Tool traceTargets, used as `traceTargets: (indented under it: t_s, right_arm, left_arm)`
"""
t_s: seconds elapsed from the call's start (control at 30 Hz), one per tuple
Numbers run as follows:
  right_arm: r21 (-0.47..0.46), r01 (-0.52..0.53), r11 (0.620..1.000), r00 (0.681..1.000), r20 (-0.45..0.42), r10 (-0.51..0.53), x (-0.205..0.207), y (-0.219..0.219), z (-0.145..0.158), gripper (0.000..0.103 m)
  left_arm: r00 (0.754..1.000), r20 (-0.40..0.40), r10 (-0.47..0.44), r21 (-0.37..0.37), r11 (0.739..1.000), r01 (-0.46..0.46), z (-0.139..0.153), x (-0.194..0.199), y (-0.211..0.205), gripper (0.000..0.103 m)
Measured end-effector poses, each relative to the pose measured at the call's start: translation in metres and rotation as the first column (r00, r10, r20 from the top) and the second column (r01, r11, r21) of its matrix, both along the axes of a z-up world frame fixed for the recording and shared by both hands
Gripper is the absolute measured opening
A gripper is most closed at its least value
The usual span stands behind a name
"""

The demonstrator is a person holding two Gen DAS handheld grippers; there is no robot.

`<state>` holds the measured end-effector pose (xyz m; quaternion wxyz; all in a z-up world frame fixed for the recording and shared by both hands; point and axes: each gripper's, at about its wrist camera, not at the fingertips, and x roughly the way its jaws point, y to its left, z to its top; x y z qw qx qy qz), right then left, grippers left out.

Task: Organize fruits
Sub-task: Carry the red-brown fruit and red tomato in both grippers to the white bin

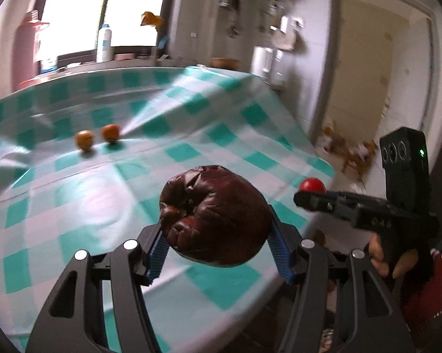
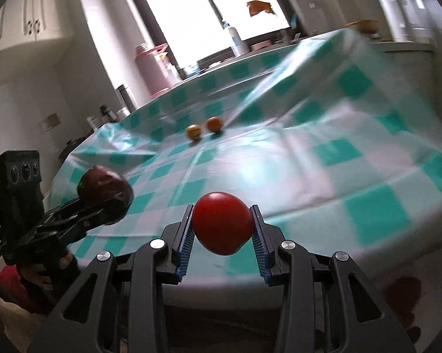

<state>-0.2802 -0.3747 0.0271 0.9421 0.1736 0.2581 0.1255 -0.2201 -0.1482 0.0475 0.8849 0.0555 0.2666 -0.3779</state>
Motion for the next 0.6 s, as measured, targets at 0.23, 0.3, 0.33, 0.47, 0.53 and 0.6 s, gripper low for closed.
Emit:
traceTargets:
  t_s: [0.23,0.3,0.33,0.47,0.53,0.6]
  right_arm:
    - [-0.021,0.169,0.985,0.986,-0.012,-0.169,-0.039,-0.061,-0.011,0.038]
    - [-0.054,0.228,0.972,0.973,-0.035,-0.23,-0.05,-0.078,-0.017,0.038]
    - [-0.071,0.255,0.964,0.965,-0.05,-0.259,-0.055,-0.086,-0.02,0.038]
    - [-0.154,0.349,0.924,0.919,-0.136,-0.37,-0.068,-0.114,-0.04,0.038]
    - [-0.181,0.374,0.91,0.897,-0.178,-0.404,-0.071,-0.124,-0.051,0.038]
    - [-0.211,0.394,0.894,0.867,-0.237,-0.438,-0.072,-0.135,-0.067,0.038]
  left_arm:
    - [0.985,-0.018,-0.173,0.064,0.983,0.174,-0.005,-0.014,-0.063,0.06]
    - [0.972,-0.028,-0.234,0.091,0.968,0.236,-0.01,-0.022,-0.085,0.06]
    - [0.962,-0.042,-0.268,0.103,0.957,0.271,-0.015,-0.025,-0.099,0.06]
    - [0.929,-0.086,-0.359,0.142,0.919,0.368,-0.031,-0.036,-0.134,0.06]
    - [0.906,-0.14,-0.4,0.154,0.895,0.419,-0.045,-0.037,-0.154,0.06]
    - [0.885,-0.185,-0.427,0.176,0.872,0.457,-0.06,-0.038,-0.172,0.06]
